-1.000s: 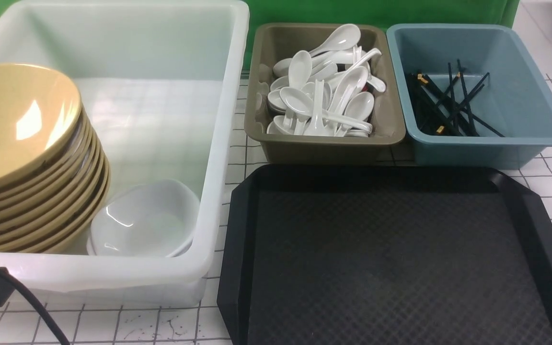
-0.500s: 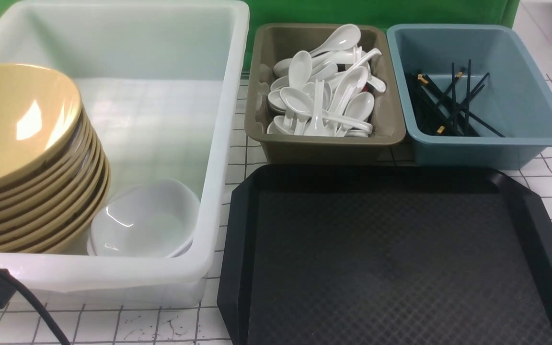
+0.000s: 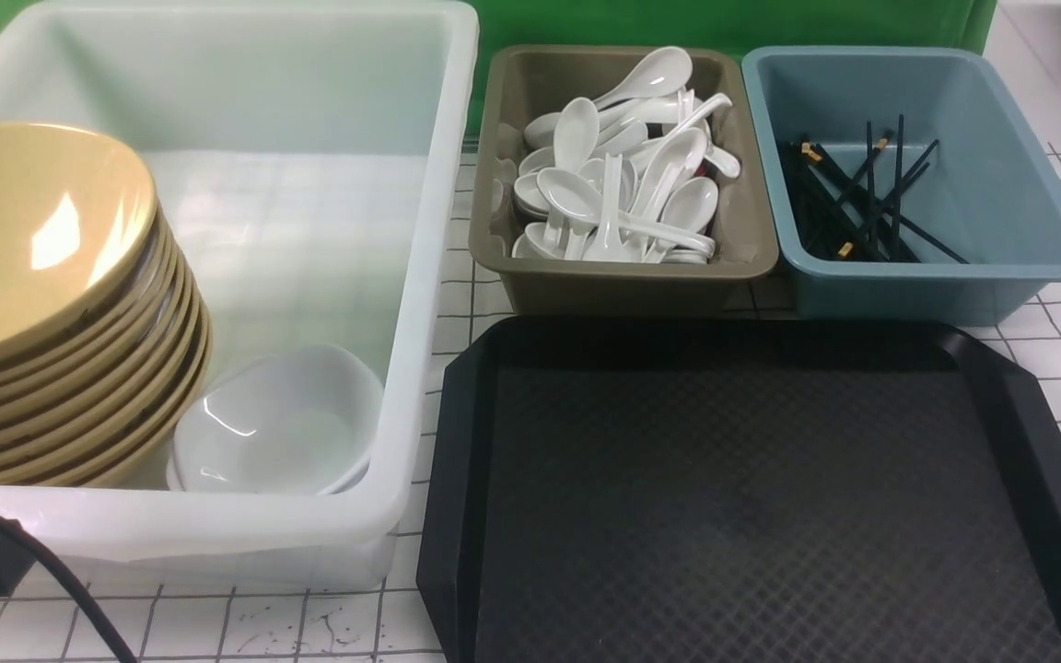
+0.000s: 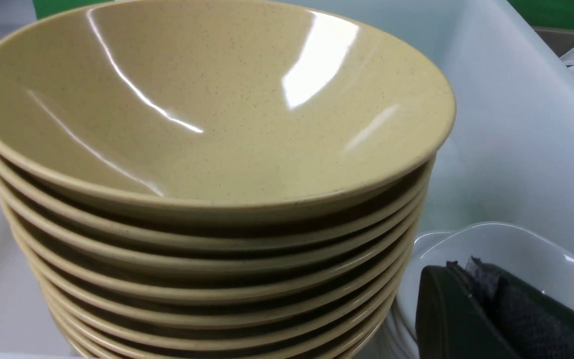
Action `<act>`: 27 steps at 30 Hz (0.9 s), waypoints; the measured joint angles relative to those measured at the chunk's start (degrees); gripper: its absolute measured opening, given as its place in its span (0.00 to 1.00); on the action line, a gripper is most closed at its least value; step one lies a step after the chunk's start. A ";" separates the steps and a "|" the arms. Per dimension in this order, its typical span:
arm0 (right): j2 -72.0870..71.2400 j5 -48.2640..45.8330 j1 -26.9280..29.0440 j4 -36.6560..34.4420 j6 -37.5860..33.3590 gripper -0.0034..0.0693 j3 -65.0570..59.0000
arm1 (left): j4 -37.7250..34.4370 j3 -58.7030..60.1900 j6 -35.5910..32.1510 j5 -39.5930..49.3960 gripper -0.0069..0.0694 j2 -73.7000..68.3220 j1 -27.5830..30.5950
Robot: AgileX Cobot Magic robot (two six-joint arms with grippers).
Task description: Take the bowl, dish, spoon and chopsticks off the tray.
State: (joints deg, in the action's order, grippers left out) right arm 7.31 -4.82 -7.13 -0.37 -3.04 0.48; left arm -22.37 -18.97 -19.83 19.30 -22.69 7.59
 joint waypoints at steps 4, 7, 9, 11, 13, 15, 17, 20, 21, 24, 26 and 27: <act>-6.91 -0.69 3.33 0.00 0.46 0.11 -2.03 | 0.00 0.00 0.00 0.52 0.08 0.00 0.00; -7.80 -3.65 4.59 0.00 0.71 0.11 -2.03 | 0.00 0.00 0.00 1.27 0.08 0.00 0.00; -7.92 -5.27 4.81 0.00 0.71 0.11 -2.03 | 0.00 0.00 0.00 1.44 0.08 0.00 0.00; -7.96 -8.31 4.87 0.00 0.84 0.11 -2.03 | 0.00 0.00 0.00 1.59 0.08 0.00 0.00; -7.96 -10.23 4.87 0.00 0.89 0.11 -2.03 | 0.00 0.00 0.00 1.72 0.08 0.00 0.00; -7.96 -11.92 4.92 0.00 0.89 0.11 -2.03 | 0.00 0.00 0.00 1.78 0.08 0.00 0.00; -7.96 -12.81 4.92 0.00 0.89 0.11 -2.03 | 0.00 0.00 0.00 1.83 0.08 0.00 0.00; -7.96 -12.87 4.92 0.00 0.89 0.11 -2.03 | 0.00 0.00 0.00 1.95 0.08 0.00 0.00; -7.96 -12.87 4.92 0.00 0.89 0.11 -2.03 | 0.00 0.00 0.00 1.95 0.08 0.00 0.00; -7.96 -12.87 4.92 0.00 0.89 0.11 -2.03 | 0.00 0.00 0.00 2.35 0.08 0.00 0.00; -7.96 -12.87 4.92 0.00 0.89 0.11 -2.03 | 0.00 0.00 0.00 2.36 0.08 0.00 0.00; -7.96 -12.87 4.92 0.00 0.89 0.11 -2.03 | 0.00 0.00 0.00 2.36 0.08 0.00 0.00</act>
State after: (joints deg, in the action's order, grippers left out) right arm -0.65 -17.69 -2.21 -0.37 -2.15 -1.55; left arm -22.37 -18.97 -19.83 21.66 -22.69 7.59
